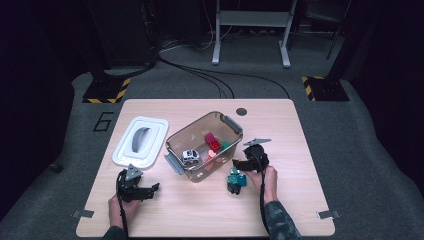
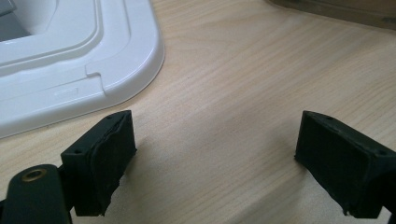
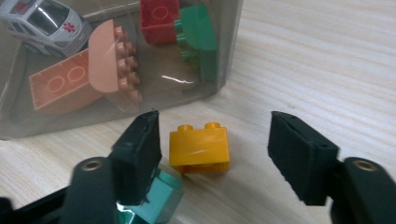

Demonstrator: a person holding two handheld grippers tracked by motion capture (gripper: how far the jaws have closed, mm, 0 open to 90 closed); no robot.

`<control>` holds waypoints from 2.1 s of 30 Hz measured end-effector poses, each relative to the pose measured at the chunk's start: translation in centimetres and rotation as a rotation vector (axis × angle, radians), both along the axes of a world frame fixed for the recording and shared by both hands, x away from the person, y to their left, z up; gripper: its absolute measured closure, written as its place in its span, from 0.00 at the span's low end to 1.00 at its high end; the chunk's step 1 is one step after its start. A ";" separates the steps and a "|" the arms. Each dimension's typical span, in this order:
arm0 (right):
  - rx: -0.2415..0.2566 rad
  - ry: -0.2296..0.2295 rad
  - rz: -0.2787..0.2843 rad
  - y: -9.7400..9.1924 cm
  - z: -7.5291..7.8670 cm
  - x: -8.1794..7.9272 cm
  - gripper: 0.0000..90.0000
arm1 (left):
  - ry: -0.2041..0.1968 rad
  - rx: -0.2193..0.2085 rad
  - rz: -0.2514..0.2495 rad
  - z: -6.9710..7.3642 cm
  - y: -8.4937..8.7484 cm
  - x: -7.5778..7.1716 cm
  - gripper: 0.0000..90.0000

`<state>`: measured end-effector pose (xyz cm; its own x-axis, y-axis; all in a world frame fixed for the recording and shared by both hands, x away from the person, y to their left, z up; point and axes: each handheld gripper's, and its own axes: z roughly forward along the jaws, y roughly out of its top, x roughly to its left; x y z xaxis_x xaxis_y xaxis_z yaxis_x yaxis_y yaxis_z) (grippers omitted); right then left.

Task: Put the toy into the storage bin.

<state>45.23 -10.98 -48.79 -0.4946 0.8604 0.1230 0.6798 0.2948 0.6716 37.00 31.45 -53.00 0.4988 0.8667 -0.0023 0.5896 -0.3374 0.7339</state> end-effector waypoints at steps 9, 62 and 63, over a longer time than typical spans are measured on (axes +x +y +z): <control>-0.020 0.021 0.001 0.6 -0.7 0.1 0.58 | 0.000 0.001 0.000 0.0 0.0 0.0 0.13; -0.023 0.018 -0.053 -1.3 0.2 0.1 0.65 | 0.001 0.000 0.000 0.0 0.0 0.0 0.13; -0.017 0.024 -0.057 -1.5 0.4 0.1 0.65 | 0.001 0.000 0.000 0.0 0.0 0.0 0.13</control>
